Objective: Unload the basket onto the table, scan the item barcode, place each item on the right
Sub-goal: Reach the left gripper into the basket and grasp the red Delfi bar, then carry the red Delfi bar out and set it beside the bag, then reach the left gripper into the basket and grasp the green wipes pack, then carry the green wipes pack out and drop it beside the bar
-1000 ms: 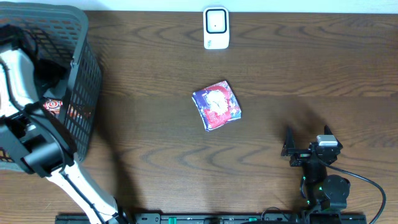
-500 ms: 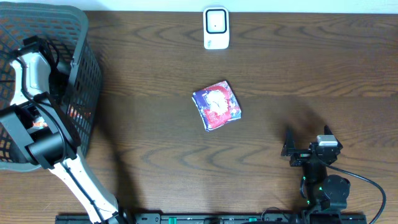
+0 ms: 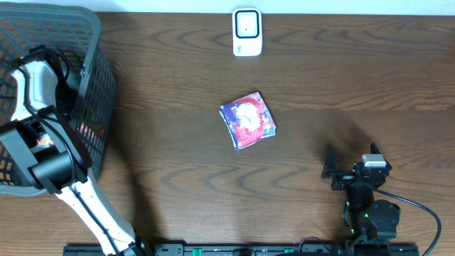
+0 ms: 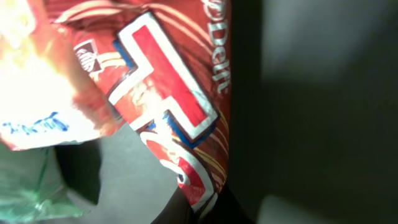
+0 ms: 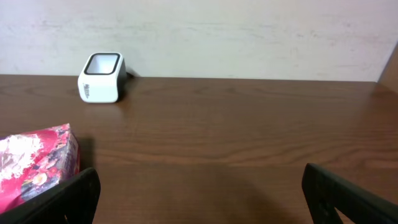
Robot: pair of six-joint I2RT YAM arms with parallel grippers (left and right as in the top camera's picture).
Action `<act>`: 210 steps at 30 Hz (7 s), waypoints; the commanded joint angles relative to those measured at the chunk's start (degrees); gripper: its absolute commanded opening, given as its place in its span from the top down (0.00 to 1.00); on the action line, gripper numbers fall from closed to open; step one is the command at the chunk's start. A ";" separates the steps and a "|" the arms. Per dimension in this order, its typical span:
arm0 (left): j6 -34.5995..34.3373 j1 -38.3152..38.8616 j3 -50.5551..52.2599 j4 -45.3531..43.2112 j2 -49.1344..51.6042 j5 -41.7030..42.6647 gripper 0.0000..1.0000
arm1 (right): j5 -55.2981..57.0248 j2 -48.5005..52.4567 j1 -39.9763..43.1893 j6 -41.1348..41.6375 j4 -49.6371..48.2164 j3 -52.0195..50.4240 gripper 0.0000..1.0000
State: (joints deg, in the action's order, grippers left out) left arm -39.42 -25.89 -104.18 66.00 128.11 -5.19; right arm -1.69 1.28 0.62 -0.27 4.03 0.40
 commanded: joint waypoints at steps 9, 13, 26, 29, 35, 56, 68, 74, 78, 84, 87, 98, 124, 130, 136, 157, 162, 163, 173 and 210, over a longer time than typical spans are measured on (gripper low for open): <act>-0.28 -0.37 -2.14 -1.79 -31.34 0.24 0.93 | 0.07 -0.20 0.42 -0.02 0.24 -0.09 0.01; -0.28 -0.37 -2.14 -2.29 -37.77 3.26 0.93 | 0.07 -0.20 0.42 0.00 0.24 -0.09 0.01; 4.46 -0.37 -2.14 -7.93 -46.16 13.27 0.93 | 0.09 -0.20 0.42 0.00 0.22 -0.09 0.01; 6.91 -0.37 -2.14 -10.93 -46.21 17.18 0.93 | 0.07 -0.20 0.42 -0.02 0.24 -0.09 0.01; 10.73 -0.37 -2.14 -16.70 -47.41 27.26 0.93 | 0.07 -0.20 0.42 -0.02 0.24 -0.09 0.01; 27.85 32.20 -0.92 -10.08 -41.03 28.09 0.93 | 0.07 -0.20 0.42 -0.02 0.24 -0.09 0.01; 9.22 45.86 -0.92 2.73 -20.09 6.03 0.93 | 0.07 -0.20 0.42 -0.02 0.24 -0.09 0.01; 3.72 50.14 -0.92 2.93 -8.46 9.66 0.93 | 0.07 -0.20 0.42 0.00 0.24 -0.09 0.01; 1.92 51.45 -0.94 1.88 -2.49 9.66 0.93 | 0.07 -0.20 0.42 0.00 0.22 -0.09 0.01; -0.50 51.49 -0.92 -0.44 2.86 11.82 0.93 | 0.07 -0.20 0.42 -0.02 0.24 -0.09 0.01; 8.02 51.47 -0.94 -6.51 3.96 17.79 0.92 | 0.07 -0.20 0.42 0.00 0.24 -0.09 0.01; 26.29 50.88 -3.87 -15.41 3.19 23.58 0.91 | 0.07 -0.20 0.42 0.00 0.24 -0.09 0.01; 19.76 14.21 -7.43 -10.36 -40.92 -0.22 0.05 | 0.07 -0.20 0.42 0.00 0.24 -0.09 0.01; 11.65 2.60 -5.27 -1.49 -38.73 -4.98 0.05 | 0.07 -0.20 0.42 -0.02 0.24 -0.09 0.01; -0.96 -5.73 -2.16 5.03 -33.73 -4.98 0.05 | 0.09 -0.20 0.42 0.00 0.22 -0.09 0.01; -11.43 -11.02 9.99 1.40 -17.59 -6.32 0.05 | 0.07 -0.20 0.42 -0.02 0.24 -0.09 0.01; -11.47 -10.99 16.83 -3.63 -17.51 -7.15 0.05 | 0.07 -0.20 0.42 0.00 0.24 -0.09 0.01; -11.47 -11.02 18.40 -5.11 -17.51 -7.15 0.05 | 0.07 -0.20 0.42 0.00 0.24 -0.09 0.01; -11.43 -11.02 27.26 -13.66 -17.51 -7.67 0.35 | 0.07 -0.20 0.42 0.00 0.22 -0.09 0.01; 1.11 -4.15 21.42 -36.09 -60.94 32.48 0.93 | 0.07 -0.20 0.42 -0.02 0.22 -0.09 0.01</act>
State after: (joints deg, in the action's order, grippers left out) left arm -45.54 -33.80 -81.69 32.34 68.86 20.32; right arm -1.69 1.28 0.62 -0.27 4.03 0.40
